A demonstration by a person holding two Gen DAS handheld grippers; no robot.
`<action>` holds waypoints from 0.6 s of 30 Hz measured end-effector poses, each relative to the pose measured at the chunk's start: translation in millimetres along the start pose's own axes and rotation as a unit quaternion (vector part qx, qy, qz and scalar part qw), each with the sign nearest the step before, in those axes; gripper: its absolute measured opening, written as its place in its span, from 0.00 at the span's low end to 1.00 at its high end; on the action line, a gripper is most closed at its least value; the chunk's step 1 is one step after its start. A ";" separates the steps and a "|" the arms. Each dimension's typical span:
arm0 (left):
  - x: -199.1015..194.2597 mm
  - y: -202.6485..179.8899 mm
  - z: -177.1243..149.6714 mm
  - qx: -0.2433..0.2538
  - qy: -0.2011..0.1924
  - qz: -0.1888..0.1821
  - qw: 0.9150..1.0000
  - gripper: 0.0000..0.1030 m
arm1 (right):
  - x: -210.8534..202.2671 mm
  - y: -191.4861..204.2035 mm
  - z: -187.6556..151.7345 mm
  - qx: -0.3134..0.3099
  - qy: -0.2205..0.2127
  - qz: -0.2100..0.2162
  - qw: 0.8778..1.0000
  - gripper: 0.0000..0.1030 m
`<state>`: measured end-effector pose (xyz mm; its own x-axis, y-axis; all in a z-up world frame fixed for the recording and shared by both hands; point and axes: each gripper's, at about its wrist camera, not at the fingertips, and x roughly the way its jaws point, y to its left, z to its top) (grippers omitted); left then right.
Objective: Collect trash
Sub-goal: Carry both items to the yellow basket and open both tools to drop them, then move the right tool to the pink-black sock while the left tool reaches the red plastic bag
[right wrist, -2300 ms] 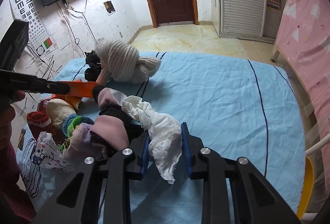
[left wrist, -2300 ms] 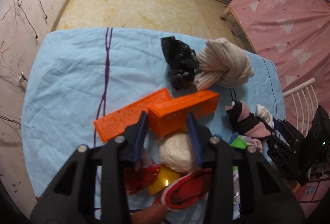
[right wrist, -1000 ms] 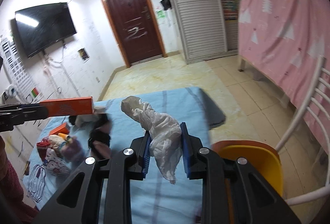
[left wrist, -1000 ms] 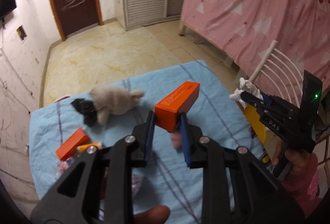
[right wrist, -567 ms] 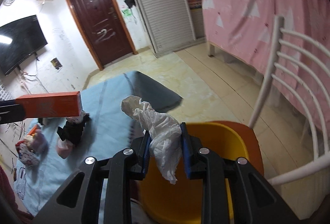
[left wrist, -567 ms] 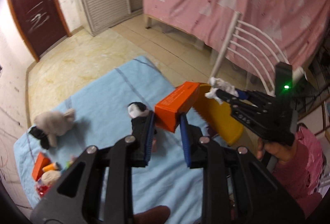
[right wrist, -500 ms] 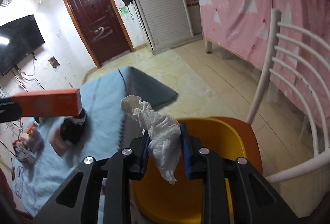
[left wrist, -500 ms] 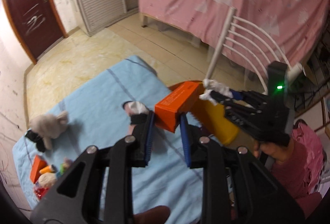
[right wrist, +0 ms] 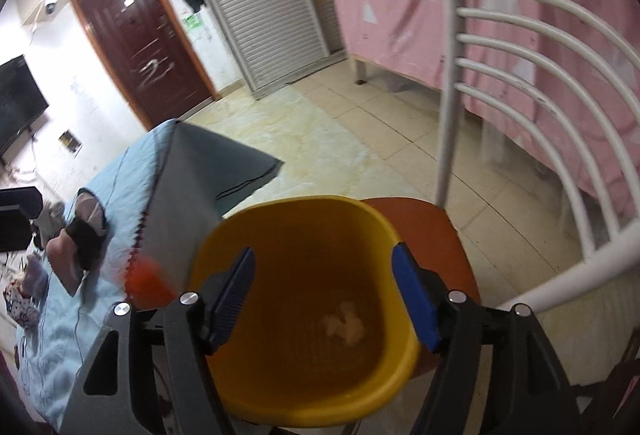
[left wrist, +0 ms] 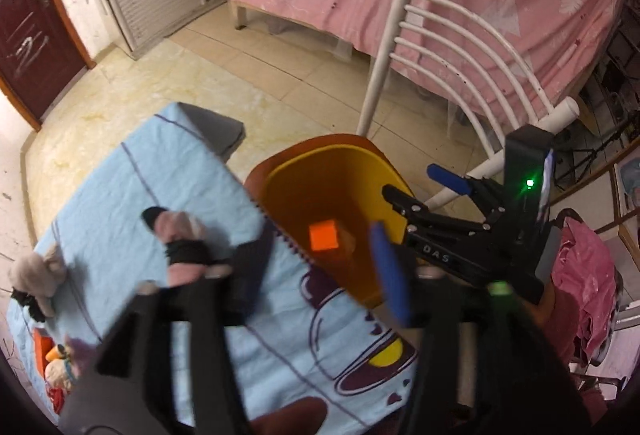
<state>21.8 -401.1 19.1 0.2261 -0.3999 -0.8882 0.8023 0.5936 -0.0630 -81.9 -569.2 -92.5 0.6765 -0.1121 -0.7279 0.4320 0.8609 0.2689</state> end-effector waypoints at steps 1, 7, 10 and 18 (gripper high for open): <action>2.1 -2.4 0.6 0.002 0.000 0.002 1.000 0.55 | -1.7 -2.2 -0.5 0.002 -0.001 -0.002 1.000 0.63; -6.9 7.9 -1.4 -0.009 -0.007 0.008 1.000 0.55 | -8.3 4.7 3.5 -0.002 -0.010 0.006 1.000 0.63; -20.6 19.5 -4.8 -0.021 -0.020 0.011 1.000 0.55 | -11.5 19.0 9.5 -0.016 -0.016 0.016 1.000 0.63; -59.3 54.9 -20.6 -0.060 -0.053 0.024 0.996 0.55 | -18.4 71.1 18.4 -0.060 -0.023 0.042 0.997 0.64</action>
<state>41.1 -330.3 58.9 0.3250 -0.4377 -0.8383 0.7183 0.6908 -0.0822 -52.7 -515.0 -48.3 0.7348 -0.0572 -0.6759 0.3004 0.9208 0.2487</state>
